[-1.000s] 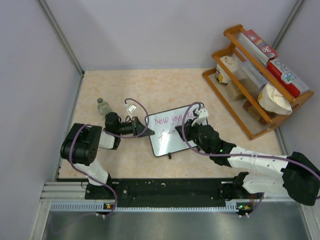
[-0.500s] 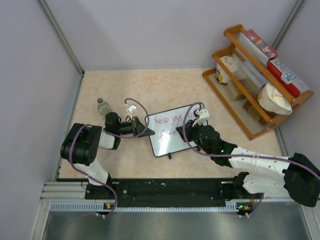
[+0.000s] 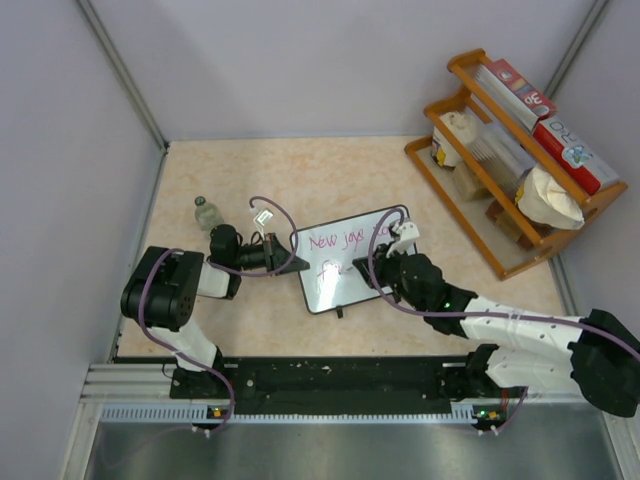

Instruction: Write a sentence on the whiteboard

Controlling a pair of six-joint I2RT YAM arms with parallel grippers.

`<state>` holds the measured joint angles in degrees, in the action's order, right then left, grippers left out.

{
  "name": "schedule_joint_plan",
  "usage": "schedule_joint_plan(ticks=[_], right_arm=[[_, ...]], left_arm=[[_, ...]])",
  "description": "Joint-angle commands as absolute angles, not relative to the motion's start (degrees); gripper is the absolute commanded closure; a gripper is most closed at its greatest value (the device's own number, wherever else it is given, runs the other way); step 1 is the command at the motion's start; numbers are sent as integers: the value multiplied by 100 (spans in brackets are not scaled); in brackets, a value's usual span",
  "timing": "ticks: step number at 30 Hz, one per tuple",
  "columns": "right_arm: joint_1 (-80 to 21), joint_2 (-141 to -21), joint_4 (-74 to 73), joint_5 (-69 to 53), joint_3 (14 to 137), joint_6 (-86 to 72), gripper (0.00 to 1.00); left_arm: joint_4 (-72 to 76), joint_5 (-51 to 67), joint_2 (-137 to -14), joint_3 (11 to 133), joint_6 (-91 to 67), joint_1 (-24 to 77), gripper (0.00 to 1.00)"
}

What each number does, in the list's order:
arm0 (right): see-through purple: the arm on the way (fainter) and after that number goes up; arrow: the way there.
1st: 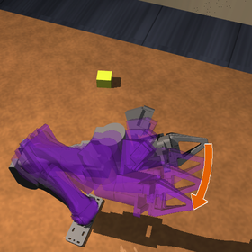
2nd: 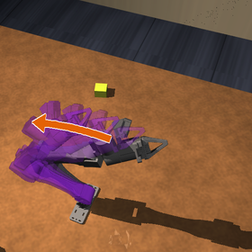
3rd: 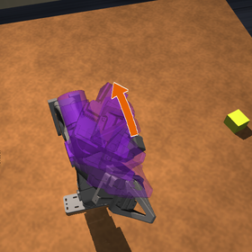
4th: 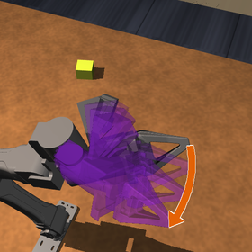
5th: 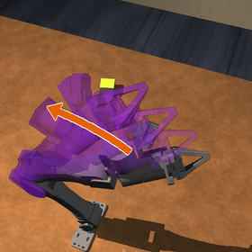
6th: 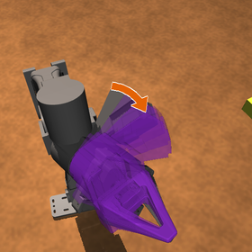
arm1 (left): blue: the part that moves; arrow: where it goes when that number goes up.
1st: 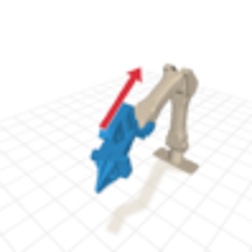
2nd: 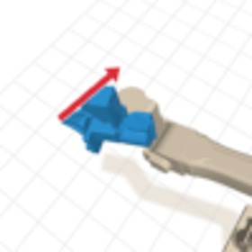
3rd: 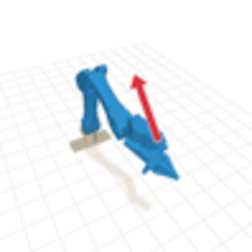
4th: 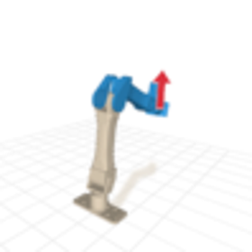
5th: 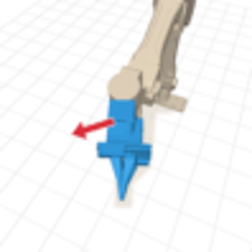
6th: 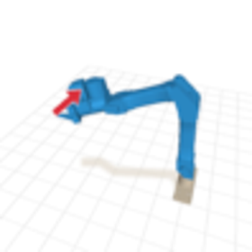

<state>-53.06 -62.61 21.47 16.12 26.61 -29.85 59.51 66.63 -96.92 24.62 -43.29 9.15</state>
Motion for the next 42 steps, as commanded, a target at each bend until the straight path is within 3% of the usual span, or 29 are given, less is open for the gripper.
schedule_joint_plan(ticks=[1,42], right_arm=[[-5230,-5969,2074,1696,2733,-2962,100],[-4852,-6267,2083,1213,2892,-3032,100]], left_arm=[[6117,6724,-9712,2452,-4377,896,100],[6126,6732,-9694,2443,-4377,905,100]])
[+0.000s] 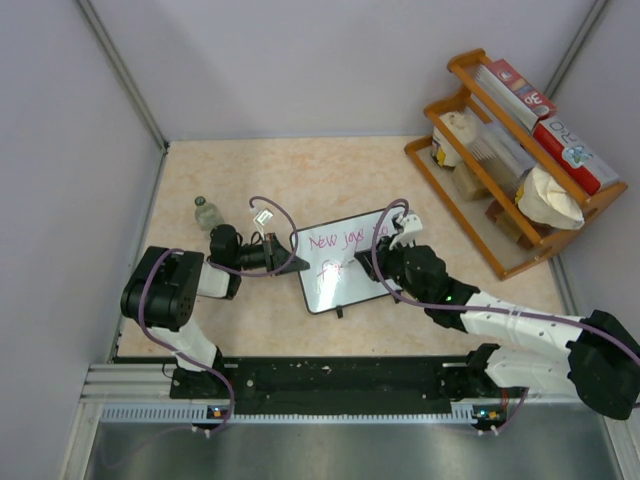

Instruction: Write a sentence on the whiteboard

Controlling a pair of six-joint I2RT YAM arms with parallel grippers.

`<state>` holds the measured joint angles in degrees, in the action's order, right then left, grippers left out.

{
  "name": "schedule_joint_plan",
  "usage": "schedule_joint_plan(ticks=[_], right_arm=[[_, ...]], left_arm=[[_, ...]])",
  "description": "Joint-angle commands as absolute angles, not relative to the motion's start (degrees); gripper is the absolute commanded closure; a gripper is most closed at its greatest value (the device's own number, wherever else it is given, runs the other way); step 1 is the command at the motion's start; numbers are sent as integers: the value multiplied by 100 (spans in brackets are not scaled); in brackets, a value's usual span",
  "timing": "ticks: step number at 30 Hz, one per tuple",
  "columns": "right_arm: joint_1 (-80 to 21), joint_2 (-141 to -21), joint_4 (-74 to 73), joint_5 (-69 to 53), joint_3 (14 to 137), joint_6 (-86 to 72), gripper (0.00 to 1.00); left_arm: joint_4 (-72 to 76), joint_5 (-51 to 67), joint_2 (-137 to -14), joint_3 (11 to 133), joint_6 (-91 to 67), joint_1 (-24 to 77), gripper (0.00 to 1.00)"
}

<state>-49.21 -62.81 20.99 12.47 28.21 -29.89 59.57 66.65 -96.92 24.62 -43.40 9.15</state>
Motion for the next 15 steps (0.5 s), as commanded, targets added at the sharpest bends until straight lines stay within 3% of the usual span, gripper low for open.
schedule_joint_plan(ticks=[1,15], right_arm=[[-4852,-6240,2066,1195,2883,-3032,100],[-4852,-6038,1916,1327,2566,-3111,100]], left_arm=[[6135,6732,-9703,2443,-4377,897,100],[6117,6724,-9686,2443,-4377,905,100]])
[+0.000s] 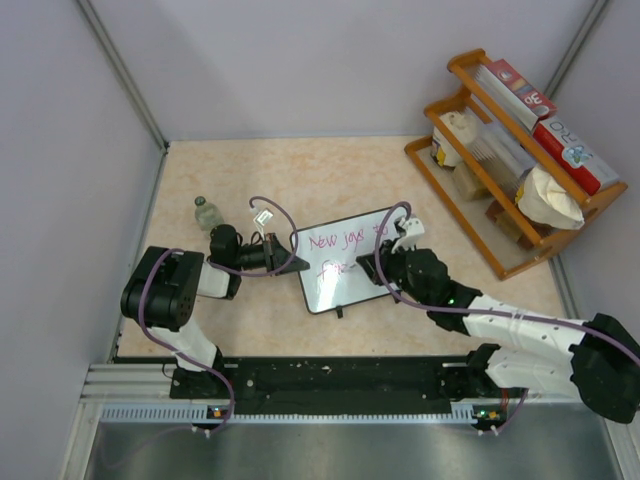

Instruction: Write a sentence on the whiteboard

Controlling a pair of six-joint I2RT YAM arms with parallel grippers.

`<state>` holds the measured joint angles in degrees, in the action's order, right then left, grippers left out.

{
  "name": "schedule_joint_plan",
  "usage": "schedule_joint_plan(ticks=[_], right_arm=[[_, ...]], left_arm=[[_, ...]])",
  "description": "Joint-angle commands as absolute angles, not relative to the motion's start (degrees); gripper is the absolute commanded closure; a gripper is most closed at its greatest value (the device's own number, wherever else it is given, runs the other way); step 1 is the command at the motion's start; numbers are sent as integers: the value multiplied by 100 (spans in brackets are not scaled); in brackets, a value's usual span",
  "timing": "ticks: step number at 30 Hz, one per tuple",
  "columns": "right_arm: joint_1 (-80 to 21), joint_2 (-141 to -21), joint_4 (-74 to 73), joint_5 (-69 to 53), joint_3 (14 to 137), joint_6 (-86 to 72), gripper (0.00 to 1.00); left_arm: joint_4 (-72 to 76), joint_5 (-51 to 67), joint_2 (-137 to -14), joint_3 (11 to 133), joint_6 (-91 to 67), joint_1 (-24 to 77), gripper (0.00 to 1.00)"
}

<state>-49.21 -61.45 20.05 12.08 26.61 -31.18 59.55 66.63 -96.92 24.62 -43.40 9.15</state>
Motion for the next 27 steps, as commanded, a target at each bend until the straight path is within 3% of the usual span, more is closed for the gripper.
schedule_joint_plan(ticks=[1,27], right_arm=[[-4852,-6029,1907,1371,2558,-3111,100],[-4755,-5651,1758,1565,3269,-2892,100]], left_arm=[[6117,6724,-9694,2443,-4377,897,100],[6135,6724,-9694,2435,-4394,897,100]])
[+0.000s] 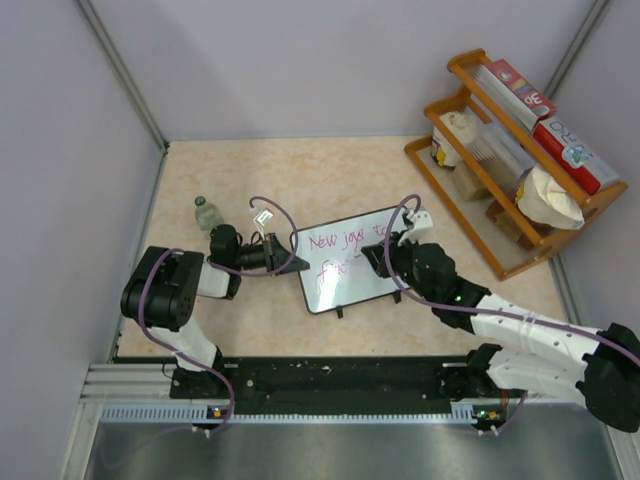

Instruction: Write a sentence on the whiteboard

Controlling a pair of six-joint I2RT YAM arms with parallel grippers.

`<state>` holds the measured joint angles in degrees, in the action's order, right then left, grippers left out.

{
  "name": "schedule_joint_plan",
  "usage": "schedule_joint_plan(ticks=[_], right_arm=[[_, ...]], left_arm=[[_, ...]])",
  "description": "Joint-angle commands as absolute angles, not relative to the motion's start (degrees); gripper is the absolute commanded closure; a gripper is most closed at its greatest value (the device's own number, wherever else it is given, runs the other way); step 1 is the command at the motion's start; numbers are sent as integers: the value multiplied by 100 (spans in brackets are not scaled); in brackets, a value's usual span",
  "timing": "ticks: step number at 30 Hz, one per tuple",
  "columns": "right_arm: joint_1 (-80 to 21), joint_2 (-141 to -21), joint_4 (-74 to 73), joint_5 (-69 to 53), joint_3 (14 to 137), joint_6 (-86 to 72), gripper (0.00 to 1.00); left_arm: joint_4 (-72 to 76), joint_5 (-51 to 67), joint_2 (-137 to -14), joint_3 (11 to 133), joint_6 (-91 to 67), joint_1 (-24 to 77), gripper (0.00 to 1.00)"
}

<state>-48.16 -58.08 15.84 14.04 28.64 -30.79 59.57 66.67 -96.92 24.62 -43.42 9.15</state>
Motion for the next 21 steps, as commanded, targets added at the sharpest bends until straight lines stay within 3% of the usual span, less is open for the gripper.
schedule_joint_plan(ticks=[1,21], right_arm=[[-4746,-5669,1775,1564,3313,-2874,100],[-4614,-6310,1890,1485,3428,-2821,100]], left_arm=[[6126,6724,-9694,2435,-4386,896,100],[6152,6741,-9721,2452,-4403,896,100]])
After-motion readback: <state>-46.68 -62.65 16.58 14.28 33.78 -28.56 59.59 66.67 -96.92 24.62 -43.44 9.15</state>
